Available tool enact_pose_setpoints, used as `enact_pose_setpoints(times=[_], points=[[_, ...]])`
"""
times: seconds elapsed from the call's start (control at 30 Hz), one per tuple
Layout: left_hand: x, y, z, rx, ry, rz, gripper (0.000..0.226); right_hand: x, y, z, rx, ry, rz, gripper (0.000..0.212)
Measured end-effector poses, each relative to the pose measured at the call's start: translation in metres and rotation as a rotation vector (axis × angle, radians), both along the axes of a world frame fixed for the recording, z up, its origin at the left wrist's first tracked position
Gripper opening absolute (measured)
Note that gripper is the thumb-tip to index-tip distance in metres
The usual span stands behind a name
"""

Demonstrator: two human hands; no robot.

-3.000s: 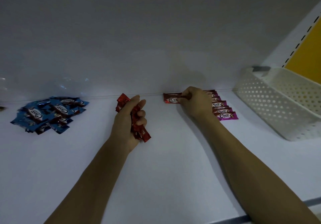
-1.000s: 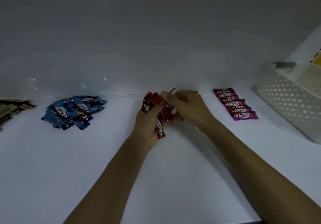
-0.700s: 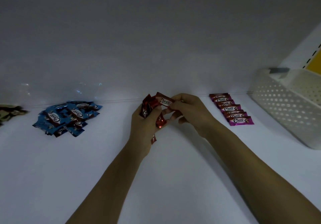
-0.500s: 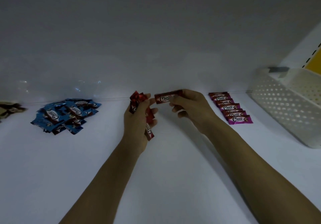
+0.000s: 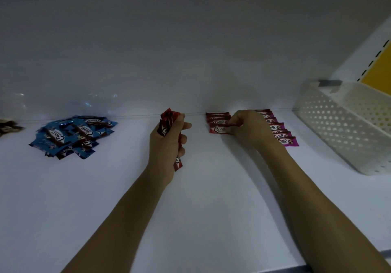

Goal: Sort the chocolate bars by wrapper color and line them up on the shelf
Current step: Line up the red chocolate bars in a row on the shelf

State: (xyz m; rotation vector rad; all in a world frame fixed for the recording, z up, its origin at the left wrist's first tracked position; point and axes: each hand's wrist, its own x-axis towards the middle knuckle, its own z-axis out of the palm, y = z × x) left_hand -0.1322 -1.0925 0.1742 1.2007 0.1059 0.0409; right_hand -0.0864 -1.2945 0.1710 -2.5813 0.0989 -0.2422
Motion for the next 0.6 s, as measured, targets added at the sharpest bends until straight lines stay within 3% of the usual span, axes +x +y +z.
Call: enact_pose_setpoints(times=[0.2,0.33,0.4,0.5,0.6], points=[[0.0,-0.001,0.0,-0.035,0.018,0.007,0.008,0.007,0.001,-0.01,-0.212,-0.184,-0.024,0.019],[-0.003,0.0,0.003,-0.09,-0.009,-0.056,0.007,0.003,0.006,-0.012,-0.214,-0.232,-0.03,0.021],[-0.005,0.001,0.004,-0.07,-0.037,-0.095,0.013,-0.002,0.015,-0.005,0.025,-0.279,0.017,0.02],[-0.007,0.001,0.003,0.022,-0.056,-0.132,0.015,-0.017,0.04,0.017,0.652,-0.042,0.236,0.032],[-0.007,0.0,0.0,0.119,-0.072,-0.127,0.004,-0.029,0.056,0.024,0.736,0.07,0.454,0.017]])
